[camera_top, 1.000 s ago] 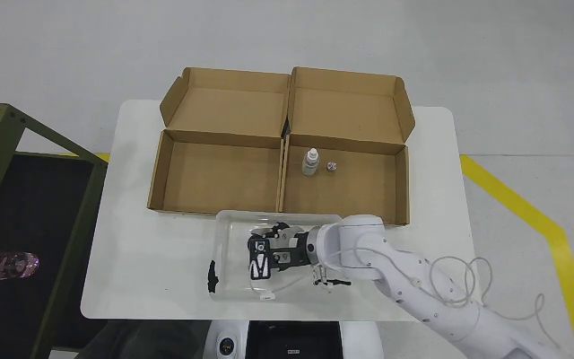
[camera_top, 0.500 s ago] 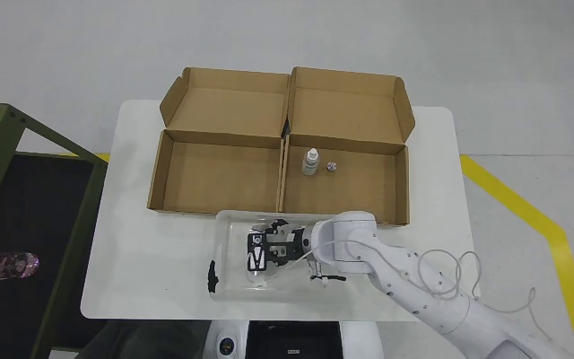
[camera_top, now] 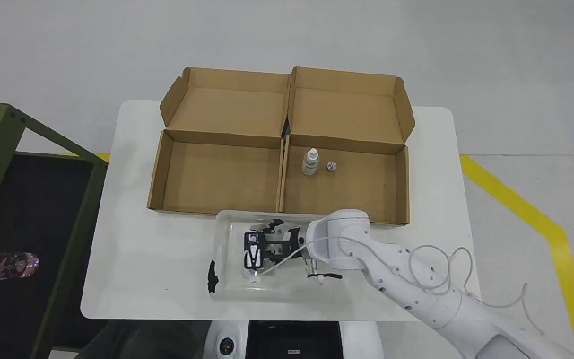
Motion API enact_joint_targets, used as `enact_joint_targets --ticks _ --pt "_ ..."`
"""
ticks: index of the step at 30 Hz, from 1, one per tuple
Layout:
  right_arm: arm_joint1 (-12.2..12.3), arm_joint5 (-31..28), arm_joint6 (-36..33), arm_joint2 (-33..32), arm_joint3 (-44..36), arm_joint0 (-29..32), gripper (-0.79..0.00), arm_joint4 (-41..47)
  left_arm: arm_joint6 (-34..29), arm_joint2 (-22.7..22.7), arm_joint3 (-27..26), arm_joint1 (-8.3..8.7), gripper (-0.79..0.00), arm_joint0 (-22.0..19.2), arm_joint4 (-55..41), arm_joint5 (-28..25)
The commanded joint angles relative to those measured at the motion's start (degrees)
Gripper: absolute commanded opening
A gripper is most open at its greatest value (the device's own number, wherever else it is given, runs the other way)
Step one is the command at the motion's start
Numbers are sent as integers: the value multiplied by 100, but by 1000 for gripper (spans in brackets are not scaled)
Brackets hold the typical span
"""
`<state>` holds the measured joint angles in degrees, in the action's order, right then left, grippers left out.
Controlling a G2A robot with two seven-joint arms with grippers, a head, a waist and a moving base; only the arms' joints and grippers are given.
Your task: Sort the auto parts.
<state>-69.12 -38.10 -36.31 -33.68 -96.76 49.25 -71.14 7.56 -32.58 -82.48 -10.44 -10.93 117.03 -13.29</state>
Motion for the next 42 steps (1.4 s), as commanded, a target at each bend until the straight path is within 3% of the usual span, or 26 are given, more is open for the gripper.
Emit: enact_joint_targets --ticks 1,22,31,42 --pt "-24 -2 3 25 34 -22 -388 -1 0 0 0 0 0 0 0 0" --pt "-254 -66 63 187 509 -170 -419 34 0 0 0 0 0 0 0 0" --pt "-310 -244 159 170 568 -172 -785 194 0 0 0 0 0 0 0 0" --pt "-319 -387 236 36 541 -134 -785 310 0 0 0 0 0 0 0 0"
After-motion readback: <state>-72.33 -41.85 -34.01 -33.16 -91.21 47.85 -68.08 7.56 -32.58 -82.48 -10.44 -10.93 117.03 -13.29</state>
